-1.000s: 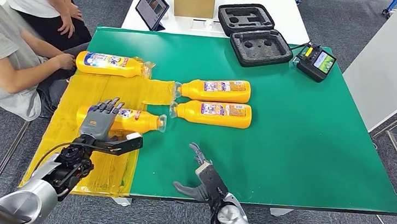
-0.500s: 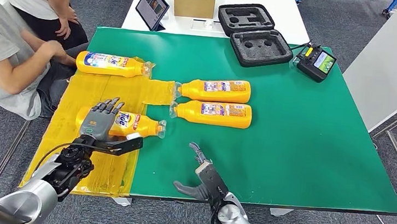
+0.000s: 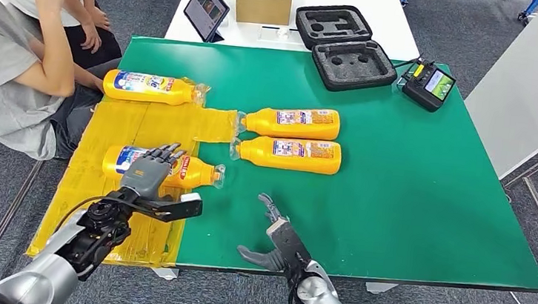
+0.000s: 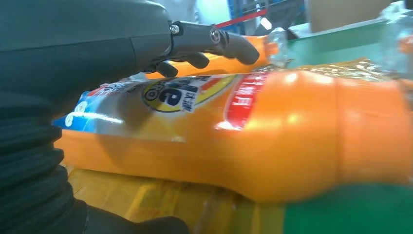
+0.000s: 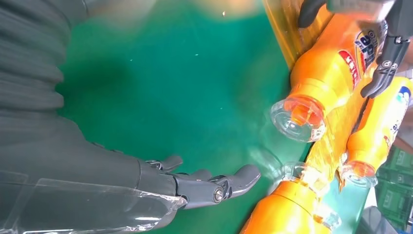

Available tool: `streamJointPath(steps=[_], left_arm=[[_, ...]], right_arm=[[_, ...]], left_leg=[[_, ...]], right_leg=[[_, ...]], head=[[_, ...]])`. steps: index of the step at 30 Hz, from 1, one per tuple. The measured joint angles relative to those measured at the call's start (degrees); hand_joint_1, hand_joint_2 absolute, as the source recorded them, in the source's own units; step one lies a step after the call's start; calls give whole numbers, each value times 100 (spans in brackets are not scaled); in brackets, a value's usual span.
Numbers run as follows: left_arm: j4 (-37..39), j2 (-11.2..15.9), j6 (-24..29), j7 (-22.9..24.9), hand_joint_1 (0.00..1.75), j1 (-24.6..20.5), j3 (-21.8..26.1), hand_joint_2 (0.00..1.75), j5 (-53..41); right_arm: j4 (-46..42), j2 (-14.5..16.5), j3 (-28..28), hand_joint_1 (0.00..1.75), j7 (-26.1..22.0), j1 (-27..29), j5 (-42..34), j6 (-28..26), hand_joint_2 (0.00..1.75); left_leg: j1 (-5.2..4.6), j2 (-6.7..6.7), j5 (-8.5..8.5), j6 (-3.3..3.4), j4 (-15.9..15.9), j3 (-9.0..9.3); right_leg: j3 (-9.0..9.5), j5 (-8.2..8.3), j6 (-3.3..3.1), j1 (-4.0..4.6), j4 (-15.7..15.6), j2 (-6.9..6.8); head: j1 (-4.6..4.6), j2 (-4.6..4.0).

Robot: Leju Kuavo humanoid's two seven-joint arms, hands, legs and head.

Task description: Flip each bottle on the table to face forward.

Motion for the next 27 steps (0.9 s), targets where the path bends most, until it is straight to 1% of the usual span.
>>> streamJointPath(steps=[4,9,12,15,17,21,24,27], left_arm=[[-808,266,-136,91,0,365,-227,175,160],[-1585,541,0,256,0,726,-374,175,242],[-2033,659,347,343,0,941,-406,175,267],[-2355,692,945,319,0,1120,-399,175,346],[-2533,687,1351,184,0,1240,-384,175,491],[-2875,610,1995,-308,0,1536,-332,175,991],[-3141,497,2121,-740,0,1775,-319,175,1543],[-3408,341,1949,-1156,0,1968,-325,175,2242]], right_arm=[[2,-32,0,0,-1,0,6,-48,175],[-23,-51,1,0,-5,5,37,-170,175],[-76,-61,4,0,-5,12,56,-252,175],[-146,-63,19,0,-5,15,82,-326,175],[-189,-62,32,0,-5,26,99,-384,175],[-321,-62,71,0,-5,107,113,-511,175],[-470,-67,100,0,-5,212,110,-595,175],[-661,-79,112,0,-5,327,90,-651,175]], left_leg=[[1,1,0,0,0,0],[2,2,0,-1,-1,-4],[2,2,-1,-1,-1,-5],[1,1,-1,-1,-1,-6],[1,2,-1,0,0,-6],[1,2,-2,0,0,-6],[1,2,-2,0,0,-8],[1,1,-3,0,0,-10]], right_leg=[[-3,0,0,1,0,1],[-9,-1,0,2,0,2],[-12,-1,-1,1,0,3],[-12,-1,0,1,0,1],[-12,-1,0,0,0,2],[-13,-1,0,0,-1,2],[-16,-2,-1,1,-1,2],[-17,-3,-1,0,-2,1]], head=[[-1,0],[-1,0],[1,0],[0,0],[1,0],[1,0],[1,0],[1,0]])
